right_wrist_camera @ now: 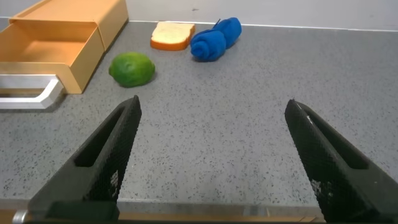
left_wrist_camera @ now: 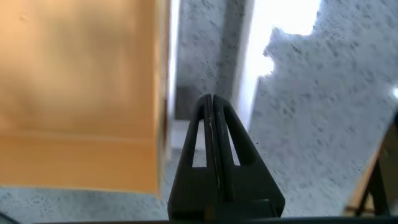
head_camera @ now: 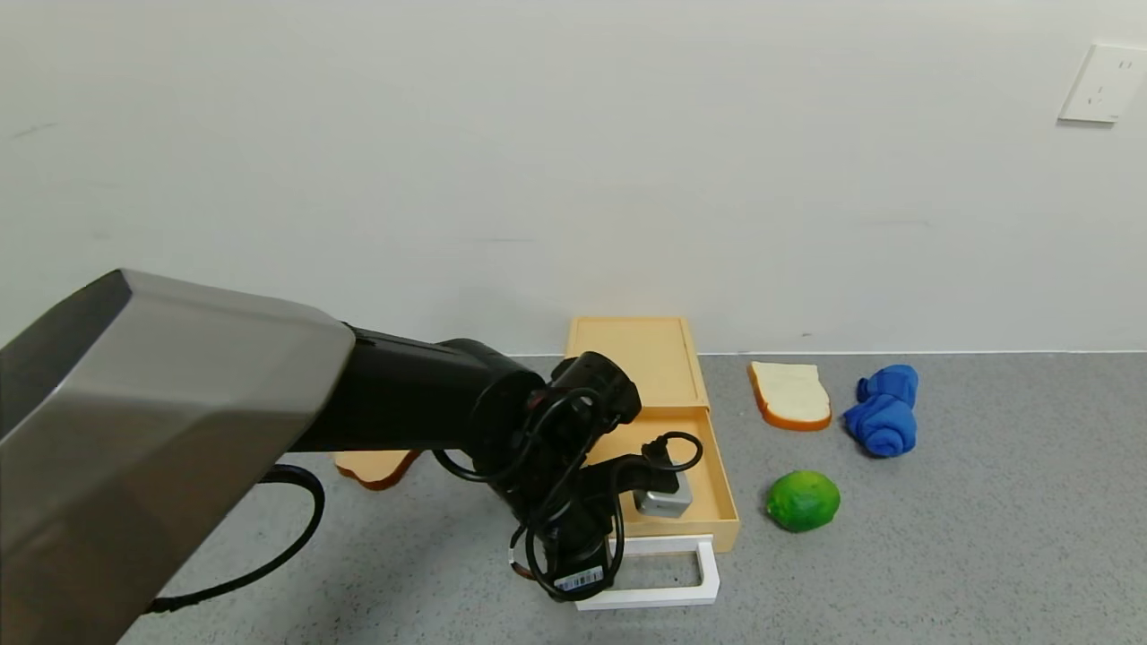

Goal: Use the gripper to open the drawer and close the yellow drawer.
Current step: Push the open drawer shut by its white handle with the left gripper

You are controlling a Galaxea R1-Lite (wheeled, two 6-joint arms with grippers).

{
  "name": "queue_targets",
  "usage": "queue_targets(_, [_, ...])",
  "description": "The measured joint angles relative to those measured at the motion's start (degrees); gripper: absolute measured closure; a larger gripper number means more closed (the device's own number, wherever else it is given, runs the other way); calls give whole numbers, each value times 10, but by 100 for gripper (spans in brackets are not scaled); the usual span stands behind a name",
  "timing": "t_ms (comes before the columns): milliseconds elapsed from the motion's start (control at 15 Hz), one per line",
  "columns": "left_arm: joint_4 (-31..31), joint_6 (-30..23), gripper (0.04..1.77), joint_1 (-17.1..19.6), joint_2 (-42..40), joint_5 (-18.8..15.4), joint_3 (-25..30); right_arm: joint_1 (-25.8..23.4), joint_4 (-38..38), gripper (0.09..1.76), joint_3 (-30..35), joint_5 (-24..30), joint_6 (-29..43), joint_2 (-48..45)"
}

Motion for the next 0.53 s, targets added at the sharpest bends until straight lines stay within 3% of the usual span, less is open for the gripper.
queue_targets(200, [83, -28, 170, -6, -17, -1, -32, 0, 0, 15, 0, 0, 0, 0])
queue_targets(400, [183, -159, 170, -16, -33, 11, -90, 0, 0, 15, 0, 0, 0, 0])
queue_targets(533, [234, -217, 170, -17, -48, 18, -120, 0, 0, 15, 0, 0, 0, 0])
